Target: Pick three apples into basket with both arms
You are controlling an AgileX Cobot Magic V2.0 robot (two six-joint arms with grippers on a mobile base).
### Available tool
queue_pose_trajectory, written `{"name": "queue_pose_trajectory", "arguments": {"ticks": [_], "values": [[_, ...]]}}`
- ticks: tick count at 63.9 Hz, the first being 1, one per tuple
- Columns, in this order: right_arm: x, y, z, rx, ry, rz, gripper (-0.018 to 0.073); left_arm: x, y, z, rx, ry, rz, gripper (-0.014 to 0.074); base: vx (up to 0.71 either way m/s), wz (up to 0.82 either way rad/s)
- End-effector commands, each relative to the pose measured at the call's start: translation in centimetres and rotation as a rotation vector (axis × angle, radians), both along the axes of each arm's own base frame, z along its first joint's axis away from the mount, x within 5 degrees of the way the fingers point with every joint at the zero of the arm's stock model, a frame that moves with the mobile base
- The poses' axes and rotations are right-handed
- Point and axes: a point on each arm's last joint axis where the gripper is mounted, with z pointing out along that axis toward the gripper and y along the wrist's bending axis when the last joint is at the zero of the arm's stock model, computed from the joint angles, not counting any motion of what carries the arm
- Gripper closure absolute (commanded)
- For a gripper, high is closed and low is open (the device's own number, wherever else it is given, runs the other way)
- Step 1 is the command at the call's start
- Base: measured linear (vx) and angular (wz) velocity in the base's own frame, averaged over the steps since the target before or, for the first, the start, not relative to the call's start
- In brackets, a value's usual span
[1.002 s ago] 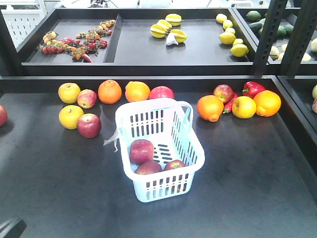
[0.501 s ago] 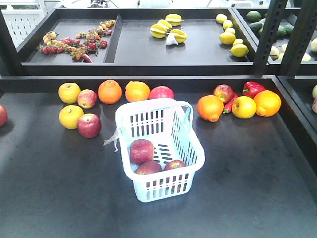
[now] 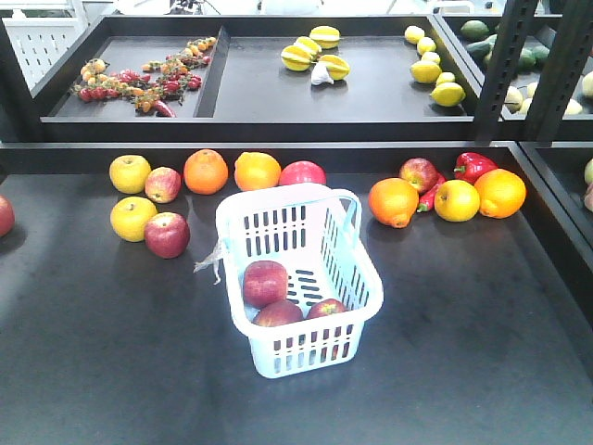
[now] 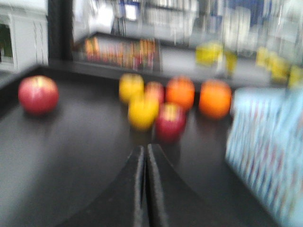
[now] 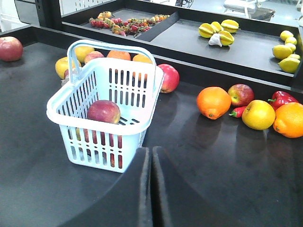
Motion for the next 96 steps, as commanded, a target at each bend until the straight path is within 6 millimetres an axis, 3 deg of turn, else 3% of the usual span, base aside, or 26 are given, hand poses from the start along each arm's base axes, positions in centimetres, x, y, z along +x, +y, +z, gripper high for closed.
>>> {"name": "queue_pose_trajectory", "arguments": {"ticks": [1,19,39,96], "values": [[0.2,0.0,1.4,0.023,-0.083,-0.008,0.0564,0.1,-0.2,-0.9,0.050,0.036,-0.034,0.0603,0.00,0.00],[0.2,0.0,1.4,0.023,-0.083,-0.008,0.0564,-0.2,0.6,0.1,-0.012,-0.099,0.075,0.0603,0.00,0.00],[0.2,0.0,1.4,0.023,-0.083,-0.008,0.0564,-0.2,0.6,1.3,0.017,-0.231,0.063,0.0603,0.00,0.00],[0.2,0.0,1.4,0.023,-0.083,-0.008,0.0564,-0.2,0.6,1.3,0.016,-0.224,0.063,0.0603,0.00,0.00]]}}
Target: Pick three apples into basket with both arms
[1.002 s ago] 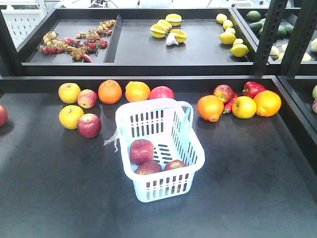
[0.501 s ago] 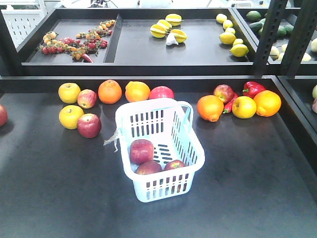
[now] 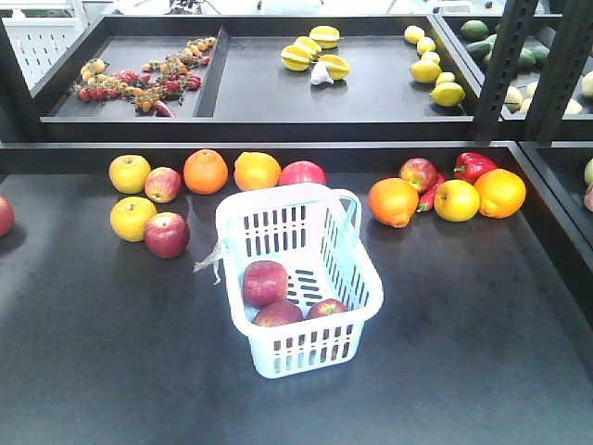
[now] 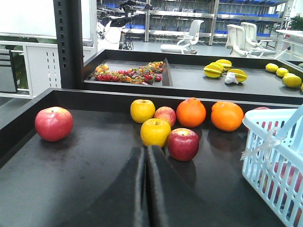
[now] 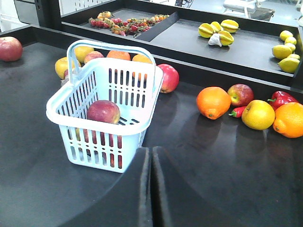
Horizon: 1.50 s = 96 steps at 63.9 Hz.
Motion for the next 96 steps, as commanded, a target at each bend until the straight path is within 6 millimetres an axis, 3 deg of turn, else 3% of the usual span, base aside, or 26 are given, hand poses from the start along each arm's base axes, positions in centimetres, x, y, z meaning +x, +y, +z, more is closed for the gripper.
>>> {"name": "queue_pose_trajectory", "arguments": {"ticks": [1,18,29,36,46,57,79,96], "values": [[0.2,0.0,1.4,0.023,-0.083,-0.008,0.0564,0.0,0.0,0.0,0.004,-0.069,-0.004,0.0603,0.00,0.00],[0.3,0.0,1.1,0.020,-0.076,-0.008,0.0564,0.0,0.0,0.0,0.004,-0.069,-0.004,0.0603,0.00,0.00],[1.5,0.1,-3.3,-0.021,-0.030,-0.051,0.0564,0.0,0.0,0.0,0.004,-0.069,-0.004,0.0603,0.00,0.00],[2.0,-0.4,-6.1,0.056,0.033,-0.173,0.0564,0.0,0.0,0.0,0.004,-0.069,-0.004,0.0603,0.00,0.00],[2.0,-1.3,-7.6,0.148,0.069,-0.346,0.0564,0.0,0.0,0.0,0.004,-0.069,-0.004,0.0603,0.00,0.00],[1.6,-1.8,-9.3,0.186,-0.043,-0.422,0.0564,0.0,0.0,0.0,0.004,-0.069,-0.004,0.0603,0.00,0.00],[1.7,-1.9,-7.4,0.180,-0.261,-0.407,0.0564,0.0,0.0,0.0,0.004,-0.067,-0.004,0.0603,0.00,0.00],[1.7,-1.9,-7.3,0.164,-0.280,-0.403,0.0564,0.0,0.0,0.0,0.004,-0.067,-0.004,0.0603,0.00,0.00]]}}
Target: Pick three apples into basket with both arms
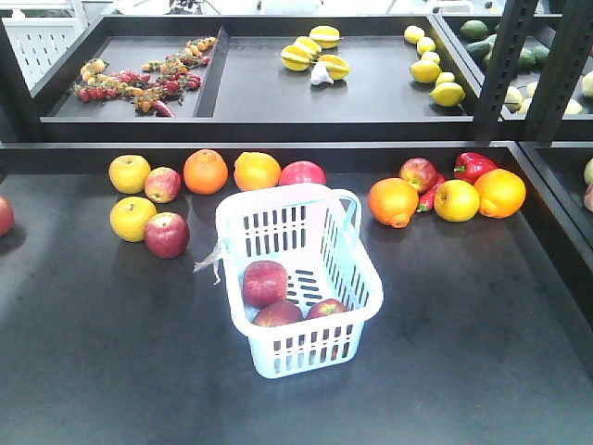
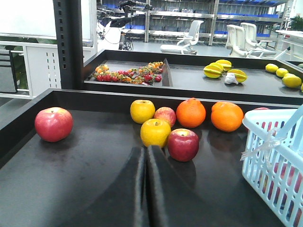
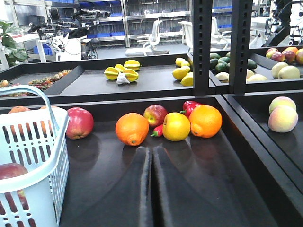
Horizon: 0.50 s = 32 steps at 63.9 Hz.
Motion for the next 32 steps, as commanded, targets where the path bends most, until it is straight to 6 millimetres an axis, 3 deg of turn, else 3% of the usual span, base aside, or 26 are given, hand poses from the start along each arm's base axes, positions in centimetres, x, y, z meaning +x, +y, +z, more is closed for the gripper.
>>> {"name": "queue_pose_trajectory", "arguments": {"ticks": [1,32], "values": [[-0.01,-0.01,0.27,-0.024,-0.076,-0.004,0.0564,0.00,-0.04,0.02,0.003,-0.065,-0.004,0.0603,0.00,0.00],[-0.02,-0.01,0.30,-0.020,-0.076,-0.004,0.0564,0.00,-0.04,0.02,0.003,-0.065,-0.004,0.0603,0.00,0.00]]}}
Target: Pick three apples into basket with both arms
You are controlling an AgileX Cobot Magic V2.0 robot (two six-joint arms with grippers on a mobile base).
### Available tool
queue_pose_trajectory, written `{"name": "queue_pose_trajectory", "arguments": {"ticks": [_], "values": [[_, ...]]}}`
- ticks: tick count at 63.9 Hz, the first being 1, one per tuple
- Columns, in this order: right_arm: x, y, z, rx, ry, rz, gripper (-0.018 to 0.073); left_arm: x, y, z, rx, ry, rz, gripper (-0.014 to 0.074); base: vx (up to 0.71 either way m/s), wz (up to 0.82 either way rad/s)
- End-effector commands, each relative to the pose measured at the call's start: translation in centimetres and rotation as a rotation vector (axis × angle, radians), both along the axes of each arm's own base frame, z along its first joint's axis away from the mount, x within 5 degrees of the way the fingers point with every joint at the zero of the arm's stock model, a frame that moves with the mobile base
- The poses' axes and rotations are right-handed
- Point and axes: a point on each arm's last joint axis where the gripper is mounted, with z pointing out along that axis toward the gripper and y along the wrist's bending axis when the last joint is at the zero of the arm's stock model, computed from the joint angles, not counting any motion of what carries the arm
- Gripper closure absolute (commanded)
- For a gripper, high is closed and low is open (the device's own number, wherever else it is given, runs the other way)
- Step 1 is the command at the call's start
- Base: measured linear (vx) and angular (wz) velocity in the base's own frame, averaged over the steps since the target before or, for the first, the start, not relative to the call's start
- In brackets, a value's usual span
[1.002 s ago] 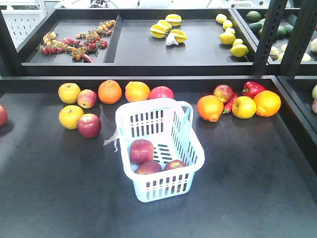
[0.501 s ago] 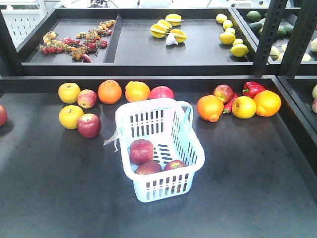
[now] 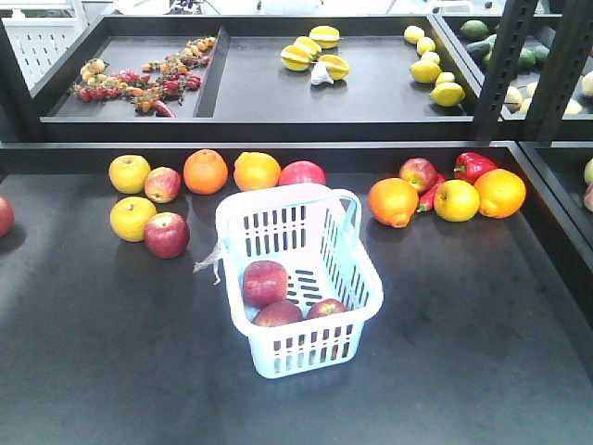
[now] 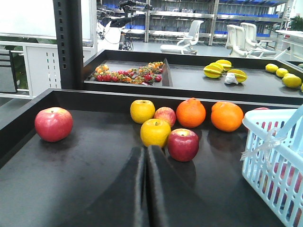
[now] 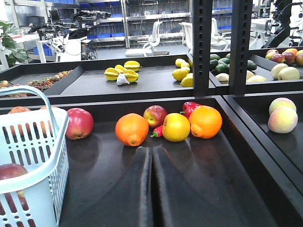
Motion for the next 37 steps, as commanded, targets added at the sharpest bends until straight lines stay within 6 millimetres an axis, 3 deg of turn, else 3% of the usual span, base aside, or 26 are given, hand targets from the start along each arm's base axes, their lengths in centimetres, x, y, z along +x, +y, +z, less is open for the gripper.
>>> {"name": "queue_pose_trajectory", "arguments": {"ticks": [1,37], "values": [[-0.02,-0.01,0.29,-0.019,-0.075,-0.004,0.0564,0.00,-0.04,0.02,0.003,-0.065,-0.004,0.0603,0.00,0.00],[-0.02,-0.01,0.30,-0.019,-0.076,-0.004,0.0564,0.00,-0.04,0.02,0.003,-0.065,-0.004,0.0603,0.00,0.00]]}}
